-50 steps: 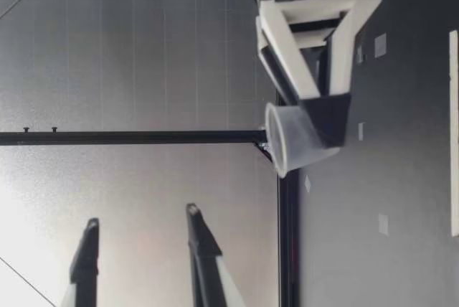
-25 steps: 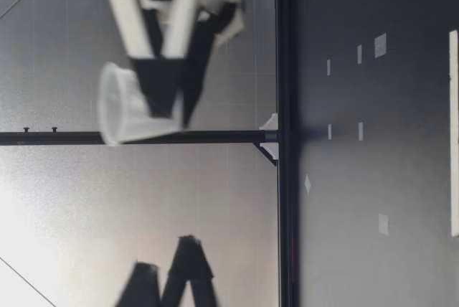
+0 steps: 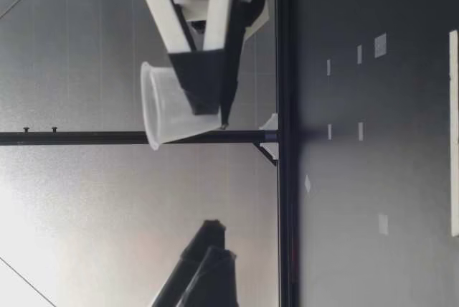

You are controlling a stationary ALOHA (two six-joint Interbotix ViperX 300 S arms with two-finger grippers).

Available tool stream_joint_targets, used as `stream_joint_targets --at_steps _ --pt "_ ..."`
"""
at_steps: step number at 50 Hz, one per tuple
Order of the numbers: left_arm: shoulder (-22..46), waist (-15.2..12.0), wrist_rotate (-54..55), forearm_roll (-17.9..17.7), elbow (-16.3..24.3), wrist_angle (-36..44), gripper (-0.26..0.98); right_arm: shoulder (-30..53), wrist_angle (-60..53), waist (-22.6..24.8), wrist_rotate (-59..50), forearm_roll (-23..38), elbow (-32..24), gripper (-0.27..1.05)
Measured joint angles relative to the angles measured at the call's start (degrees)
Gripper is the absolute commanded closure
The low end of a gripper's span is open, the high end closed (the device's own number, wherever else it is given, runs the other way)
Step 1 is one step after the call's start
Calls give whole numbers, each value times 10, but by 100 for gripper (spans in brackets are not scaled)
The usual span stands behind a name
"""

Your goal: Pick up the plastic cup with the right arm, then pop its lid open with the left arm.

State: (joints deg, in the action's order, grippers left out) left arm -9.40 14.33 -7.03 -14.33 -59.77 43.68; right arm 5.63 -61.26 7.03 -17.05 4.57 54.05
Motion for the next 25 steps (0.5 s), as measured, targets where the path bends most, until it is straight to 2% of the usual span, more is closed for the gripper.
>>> stream_joint_targets --at_steps 25 --pt "0 0 4 1 1 -3 5 0 12 1 0 0 -2 42"
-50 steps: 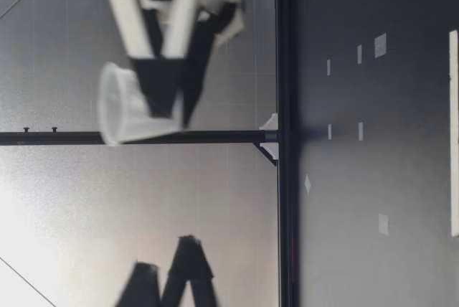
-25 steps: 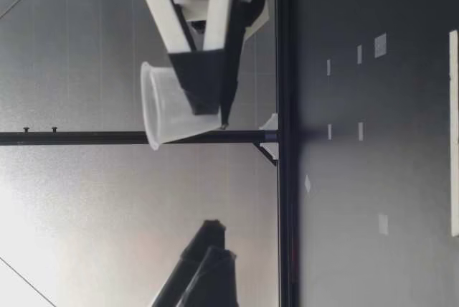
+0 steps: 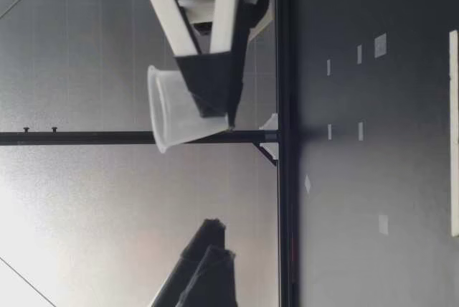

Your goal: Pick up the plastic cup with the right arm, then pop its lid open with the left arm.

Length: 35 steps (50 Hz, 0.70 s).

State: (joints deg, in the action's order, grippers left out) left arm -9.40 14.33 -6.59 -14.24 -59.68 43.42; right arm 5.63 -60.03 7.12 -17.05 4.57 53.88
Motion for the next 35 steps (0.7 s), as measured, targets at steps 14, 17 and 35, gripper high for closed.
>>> stream_joint_targets --at_steps 14,17,35 --pt "0 0 -3 -1 0 0 5 1 10 -1 1 0 0 42" --pt "0 0 -3 -1 0 0 5 2 15 -1 1 0 0 42" --pt "-11 1 -4 1 -14 0 5 2 24 -1 0 0 -4 42"
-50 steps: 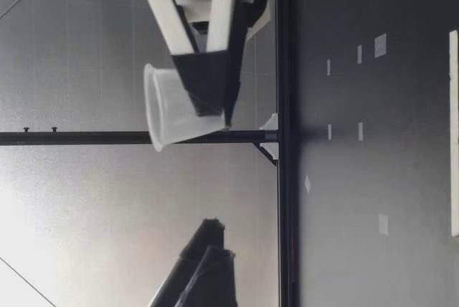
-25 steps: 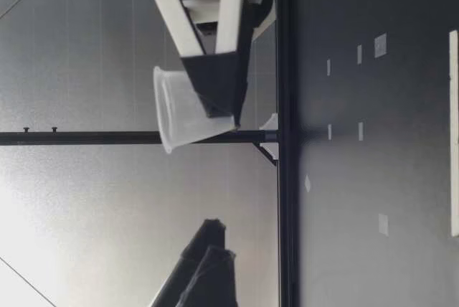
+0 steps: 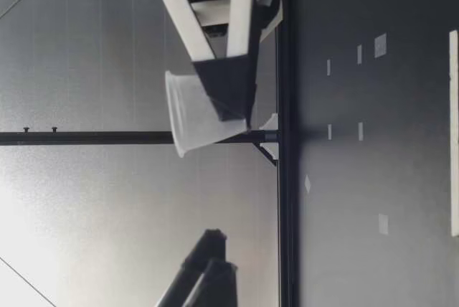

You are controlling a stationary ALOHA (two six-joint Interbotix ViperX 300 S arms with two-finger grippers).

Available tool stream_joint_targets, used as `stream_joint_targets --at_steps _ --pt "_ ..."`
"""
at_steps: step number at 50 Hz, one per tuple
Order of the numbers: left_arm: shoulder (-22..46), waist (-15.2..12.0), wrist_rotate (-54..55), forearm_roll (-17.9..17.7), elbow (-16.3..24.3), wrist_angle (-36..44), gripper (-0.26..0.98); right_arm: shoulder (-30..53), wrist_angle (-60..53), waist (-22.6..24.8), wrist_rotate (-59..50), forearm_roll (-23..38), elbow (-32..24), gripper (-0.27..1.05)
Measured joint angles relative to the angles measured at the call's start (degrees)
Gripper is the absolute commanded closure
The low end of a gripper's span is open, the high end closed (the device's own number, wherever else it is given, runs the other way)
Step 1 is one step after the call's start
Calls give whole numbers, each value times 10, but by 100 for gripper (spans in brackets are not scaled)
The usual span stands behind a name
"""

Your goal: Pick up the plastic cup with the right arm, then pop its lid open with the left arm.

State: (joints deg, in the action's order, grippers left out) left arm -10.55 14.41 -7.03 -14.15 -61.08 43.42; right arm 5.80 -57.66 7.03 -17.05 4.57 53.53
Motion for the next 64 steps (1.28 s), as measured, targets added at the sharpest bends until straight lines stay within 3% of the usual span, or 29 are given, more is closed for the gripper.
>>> stream_joint_targets --at_steps 64 --pt "-2 -1 7 0 -6 0 5 11 5 1 0 0 -13 42"
